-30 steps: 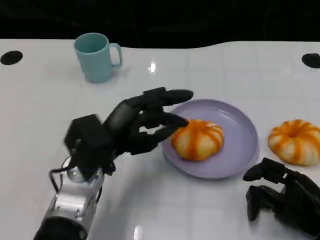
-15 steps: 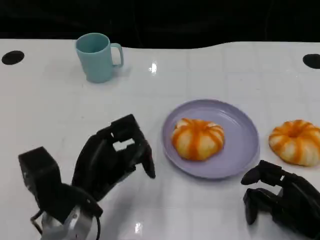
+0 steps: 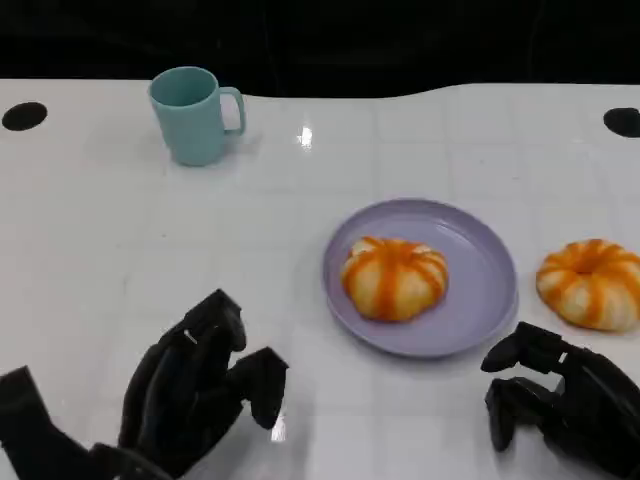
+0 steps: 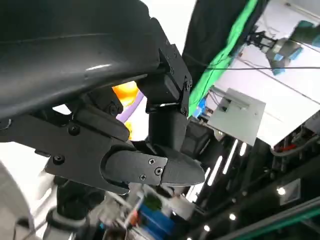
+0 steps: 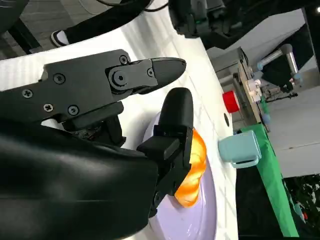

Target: Grasp the bread from the table and place it into the plate.

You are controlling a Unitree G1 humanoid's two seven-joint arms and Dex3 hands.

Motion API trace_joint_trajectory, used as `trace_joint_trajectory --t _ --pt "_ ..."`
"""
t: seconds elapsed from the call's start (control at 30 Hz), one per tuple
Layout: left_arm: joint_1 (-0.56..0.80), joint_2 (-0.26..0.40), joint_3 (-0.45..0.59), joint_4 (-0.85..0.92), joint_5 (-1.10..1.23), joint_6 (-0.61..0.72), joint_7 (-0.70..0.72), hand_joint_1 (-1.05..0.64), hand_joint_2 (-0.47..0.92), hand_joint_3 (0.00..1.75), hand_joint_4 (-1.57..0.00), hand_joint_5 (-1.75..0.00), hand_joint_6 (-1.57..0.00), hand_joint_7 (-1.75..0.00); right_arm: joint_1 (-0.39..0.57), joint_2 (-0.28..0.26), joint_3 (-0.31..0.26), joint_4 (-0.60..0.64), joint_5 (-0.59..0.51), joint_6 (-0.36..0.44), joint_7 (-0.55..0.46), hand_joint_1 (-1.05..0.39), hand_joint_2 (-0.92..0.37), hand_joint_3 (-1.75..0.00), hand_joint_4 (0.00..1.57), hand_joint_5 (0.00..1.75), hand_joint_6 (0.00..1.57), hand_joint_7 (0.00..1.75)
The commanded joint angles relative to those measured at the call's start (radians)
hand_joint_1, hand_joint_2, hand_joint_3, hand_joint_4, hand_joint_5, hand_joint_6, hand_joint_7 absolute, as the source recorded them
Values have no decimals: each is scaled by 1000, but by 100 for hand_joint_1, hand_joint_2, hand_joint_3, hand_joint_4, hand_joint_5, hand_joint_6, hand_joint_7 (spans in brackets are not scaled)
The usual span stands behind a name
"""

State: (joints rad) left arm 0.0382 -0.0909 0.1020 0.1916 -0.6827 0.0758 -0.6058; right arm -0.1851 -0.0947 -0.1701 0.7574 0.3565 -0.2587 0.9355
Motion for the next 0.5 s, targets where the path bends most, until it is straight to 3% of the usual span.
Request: trace_joint_trajectory --t 0.03,0.5 --pt "33 -4 25 -29 -19 14 -16 -71 92 13 -114 -175 -95 -170 13 -4 -6 17 9 -16 18 -55 -92 -18 71 169 69 134" --pt "62 -14 81 19 -9 -18 -86 -75 92 23 -117 -175 -92 -174 -6 -7 -19 50 9 -56 19 -56 -92 -16 70 168 69 133"
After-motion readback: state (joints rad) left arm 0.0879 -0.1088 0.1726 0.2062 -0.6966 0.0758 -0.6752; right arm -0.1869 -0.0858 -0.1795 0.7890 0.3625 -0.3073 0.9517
